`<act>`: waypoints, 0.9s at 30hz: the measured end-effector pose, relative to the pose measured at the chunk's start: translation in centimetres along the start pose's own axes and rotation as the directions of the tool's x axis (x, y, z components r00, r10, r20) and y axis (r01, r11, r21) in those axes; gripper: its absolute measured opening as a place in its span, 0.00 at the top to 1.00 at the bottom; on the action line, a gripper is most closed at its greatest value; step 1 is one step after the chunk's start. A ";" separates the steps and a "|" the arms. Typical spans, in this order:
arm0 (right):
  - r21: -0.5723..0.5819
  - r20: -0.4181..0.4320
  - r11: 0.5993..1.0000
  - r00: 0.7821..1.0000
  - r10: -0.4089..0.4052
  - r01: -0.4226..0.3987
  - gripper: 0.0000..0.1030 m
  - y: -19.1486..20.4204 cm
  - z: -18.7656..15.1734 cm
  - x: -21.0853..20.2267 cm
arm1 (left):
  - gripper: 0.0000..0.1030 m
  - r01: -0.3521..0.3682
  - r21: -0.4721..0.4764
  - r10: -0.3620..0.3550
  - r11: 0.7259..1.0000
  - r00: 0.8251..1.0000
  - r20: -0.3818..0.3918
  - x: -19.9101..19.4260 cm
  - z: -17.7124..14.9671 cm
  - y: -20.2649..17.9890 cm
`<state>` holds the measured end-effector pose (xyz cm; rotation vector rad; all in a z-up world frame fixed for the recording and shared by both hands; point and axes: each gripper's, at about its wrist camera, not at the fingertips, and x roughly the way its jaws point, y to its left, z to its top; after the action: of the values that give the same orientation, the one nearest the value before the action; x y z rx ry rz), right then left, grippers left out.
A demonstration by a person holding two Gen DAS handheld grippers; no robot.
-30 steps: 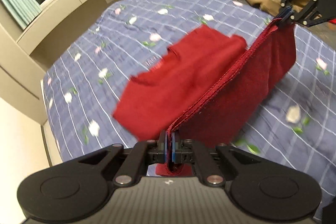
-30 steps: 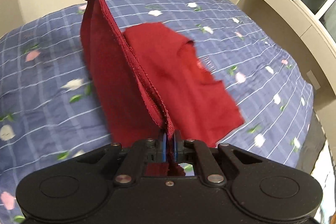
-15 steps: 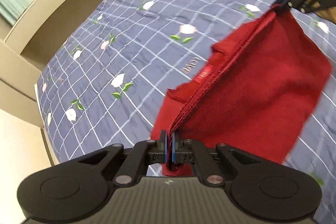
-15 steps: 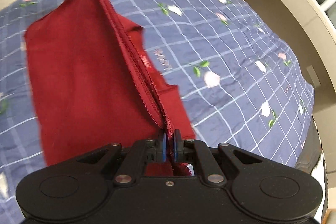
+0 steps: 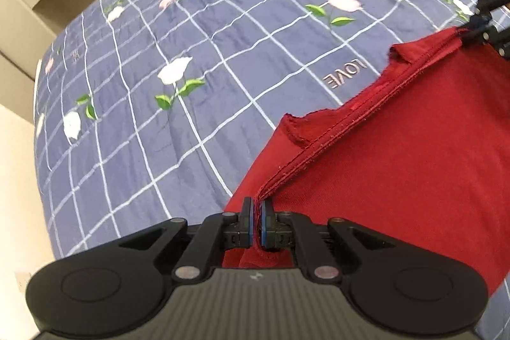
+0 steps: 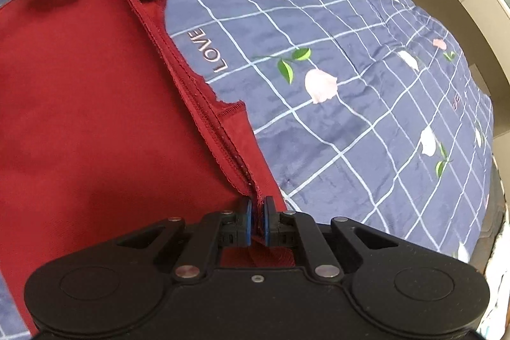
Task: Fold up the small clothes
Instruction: 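Lay the hem on the collar and open both tools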
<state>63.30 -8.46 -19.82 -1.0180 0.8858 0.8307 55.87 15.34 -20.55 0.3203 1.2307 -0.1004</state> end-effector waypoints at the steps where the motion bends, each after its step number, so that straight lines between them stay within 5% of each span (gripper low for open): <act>1: 0.005 -0.001 1.000 1.000 -0.003 0.003 0.91 0.0 -0.1 0.4 | 0.96 0.005 -0.013 -0.005 1.000 1.000 -0.003 0.3 0.1 0.0; 5: 0.043 0.022 0.998 0.999 -0.049 0.048 0.74 -0.2 -0.5 1.1 | 0.82 0.003 -0.122 -0.004 0.993 1.000 -0.008 1.4 0.4 0.4; 9: 0.116 0.057 0.986 0.990 -0.129 0.122 0.39 -1.2 -1.4 0.9 | 0.53 -0.034 -0.150 0.033 0.988 0.999 -0.008 1.5 0.7 0.4; 13: 0.218 0.077 0.943 0.959 -0.272 0.249 0.16 -2.4 -2.6 0.1 | 0.26 -0.075 -0.184 0.076 0.980 0.997 -0.002 0.9 0.8 0.9; 16: 0.303 0.065 0.879 0.913 -0.404 0.367 0.15 -3.1 -3.8 -0.8 | 0.08 -0.127 -0.205 0.131 0.970 0.991 0.007 0.3 0.7 1.2; 20: 0.376 0.080 0.827 0.874 -0.479 0.419 0.06 -3.1 -5.6 -2.5 | 0.07 -0.202 -0.232 0.219 0.951 0.974 0.048 -1.1 0.1 1.3; 23: 0.427 0.175 0.840 0.881 -0.440 0.334 0.03 -1.6 -7.0 -4.0 | 0.01 -0.202 -0.327 0.257 0.923 0.957 0.134 -2.8 -1.2 1.2; 27: 0.412 0.245 0.884 0.907 -0.342 0.222 0.01 1.2 -7.8 -3.5 | 0.01 -0.074 -0.356 0.168 0.931 0.956 0.241 -3.6 -3.2 -0.5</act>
<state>59.15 -15.96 -19.09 -0.6338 0.5726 0.5219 51.58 15.43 -18.24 0.0724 0.9344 0.1753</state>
